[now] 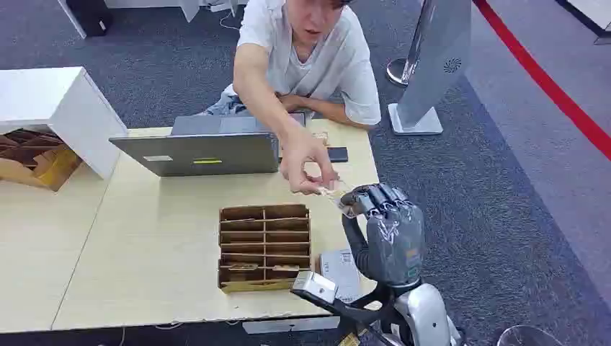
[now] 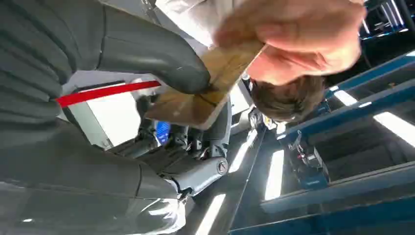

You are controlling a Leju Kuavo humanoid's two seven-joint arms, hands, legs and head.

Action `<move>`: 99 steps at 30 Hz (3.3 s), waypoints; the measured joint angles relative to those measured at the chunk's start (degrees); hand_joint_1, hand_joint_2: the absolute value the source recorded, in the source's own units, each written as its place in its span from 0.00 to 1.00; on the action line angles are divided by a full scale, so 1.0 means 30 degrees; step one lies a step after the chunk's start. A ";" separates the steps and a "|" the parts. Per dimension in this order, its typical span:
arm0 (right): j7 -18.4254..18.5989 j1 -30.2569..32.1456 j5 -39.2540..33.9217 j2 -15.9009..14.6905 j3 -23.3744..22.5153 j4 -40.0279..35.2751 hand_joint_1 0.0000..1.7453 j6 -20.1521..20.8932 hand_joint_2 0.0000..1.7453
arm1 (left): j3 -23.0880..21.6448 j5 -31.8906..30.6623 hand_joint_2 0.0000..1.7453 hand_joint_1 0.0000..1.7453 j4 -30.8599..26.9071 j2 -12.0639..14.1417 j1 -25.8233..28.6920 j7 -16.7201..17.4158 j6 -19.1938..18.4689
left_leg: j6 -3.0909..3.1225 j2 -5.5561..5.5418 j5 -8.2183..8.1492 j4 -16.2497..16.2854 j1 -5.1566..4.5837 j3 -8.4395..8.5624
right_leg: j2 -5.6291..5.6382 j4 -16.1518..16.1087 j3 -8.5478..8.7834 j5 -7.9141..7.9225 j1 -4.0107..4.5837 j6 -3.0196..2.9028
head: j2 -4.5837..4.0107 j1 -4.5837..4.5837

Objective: Pass the card to the sensor for recognition and then transmit it.

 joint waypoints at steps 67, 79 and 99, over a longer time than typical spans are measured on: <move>-0.1494 0.3010 -1.7282 -0.0291 -0.2346 -0.0103 1.00 0.8531 1.00 | 0.0000 -0.0109 0.00 0.00 -0.0044 0.0372 -0.0002 -0.0634 -0.0190 | 0.0000 0.0005 -0.0001 0.0000 0.0000 -0.0004 | 0.0001 -0.0001 -0.0008 -0.0002 0.0001 0.0000 | 0.0000 0.0000; -0.0641 0.2989 -1.7988 -0.0321 -0.2455 0.1210 1.00 0.8867 1.00 | 0.0000 -0.0320 0.00 0.00 -0.0124 0.0488 -0.0004 -0.0634 -0.0175 | 0.0000 0.0005 -0.0001 -0.0001 0.0000 -0.0007 | 0.0001 -0.0001 -0.0007 -0.0002 0.0001 0.0000 | 0.0000 0.0000; 0.0386 0.2648 -1.8265 -0.0321 -0.2463 0.3242 1.00 0.8721 1.00 | 0.0000 -0.0481 0.00 0.00 -0.0313 0.0597 -0.0004 -0.0561 -0.0138 | 0.0000 0.0004 -0.0002 0.0000 0.0000 -0.0011 | 0.0001 -0.0001 -0.0007 -0.0003 0.0001 0.0001 | 0.0000 0.0000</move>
